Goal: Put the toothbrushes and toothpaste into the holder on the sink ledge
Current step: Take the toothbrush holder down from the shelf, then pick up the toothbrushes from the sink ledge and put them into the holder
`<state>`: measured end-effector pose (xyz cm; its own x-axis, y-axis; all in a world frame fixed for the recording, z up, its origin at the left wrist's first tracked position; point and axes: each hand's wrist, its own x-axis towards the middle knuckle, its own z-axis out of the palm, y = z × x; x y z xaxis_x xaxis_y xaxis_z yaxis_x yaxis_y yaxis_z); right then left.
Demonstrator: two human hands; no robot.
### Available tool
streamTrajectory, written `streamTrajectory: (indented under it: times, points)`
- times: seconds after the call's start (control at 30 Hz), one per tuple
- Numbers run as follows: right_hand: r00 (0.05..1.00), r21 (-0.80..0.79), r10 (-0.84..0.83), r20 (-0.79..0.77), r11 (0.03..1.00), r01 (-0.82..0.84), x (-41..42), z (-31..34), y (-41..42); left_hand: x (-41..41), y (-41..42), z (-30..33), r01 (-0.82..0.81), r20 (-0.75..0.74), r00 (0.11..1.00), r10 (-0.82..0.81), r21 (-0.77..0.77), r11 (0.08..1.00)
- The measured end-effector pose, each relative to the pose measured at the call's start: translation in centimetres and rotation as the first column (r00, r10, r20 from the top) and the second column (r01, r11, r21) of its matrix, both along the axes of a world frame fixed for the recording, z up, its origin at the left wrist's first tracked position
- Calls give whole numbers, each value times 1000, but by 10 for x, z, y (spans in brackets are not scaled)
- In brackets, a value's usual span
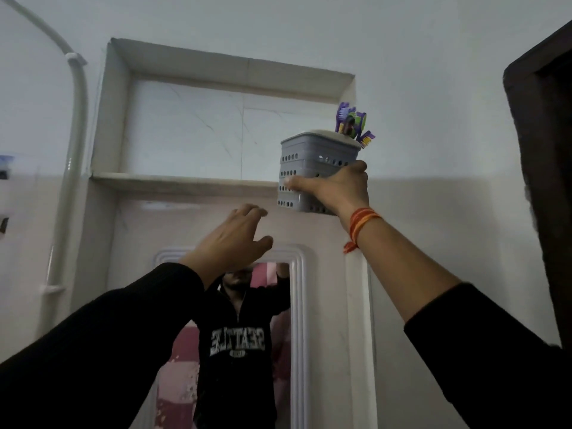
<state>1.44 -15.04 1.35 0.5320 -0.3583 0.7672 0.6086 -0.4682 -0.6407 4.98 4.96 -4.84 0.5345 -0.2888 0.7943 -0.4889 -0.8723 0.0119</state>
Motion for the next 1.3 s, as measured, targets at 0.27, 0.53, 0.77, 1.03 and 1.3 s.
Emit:
streamTrajectory:
  times: [0.27, 0.53, 0.77, 1.03, 1.3]
  points:
    - [994, -56, -1, -111, 998, -5, -7, -181, 21, -5, 32, -151, 15, -286, 957, -55, -141, 990]
    - [954, 21, 79, -290, 997, -76, -5, -377, 35, -8, 37, -323, -63, -596, 802, -47, -163, 985]
    - [881, 34, 37, -471, 999, -23, -8, -529, 40, 3, 38, -438, -151, -806, 591, -4, -116, 982]
    - [768, 120, 94, -634, 993, -22, -19, -649, 36, 41, 40, -514, -106, -901, 425, 92, 52, 993]
    - [713, 171, 141, -687, 985, -30, -24, -714, 35, 85, 48, -574, -20, -905, 254, 341, 348, 937]
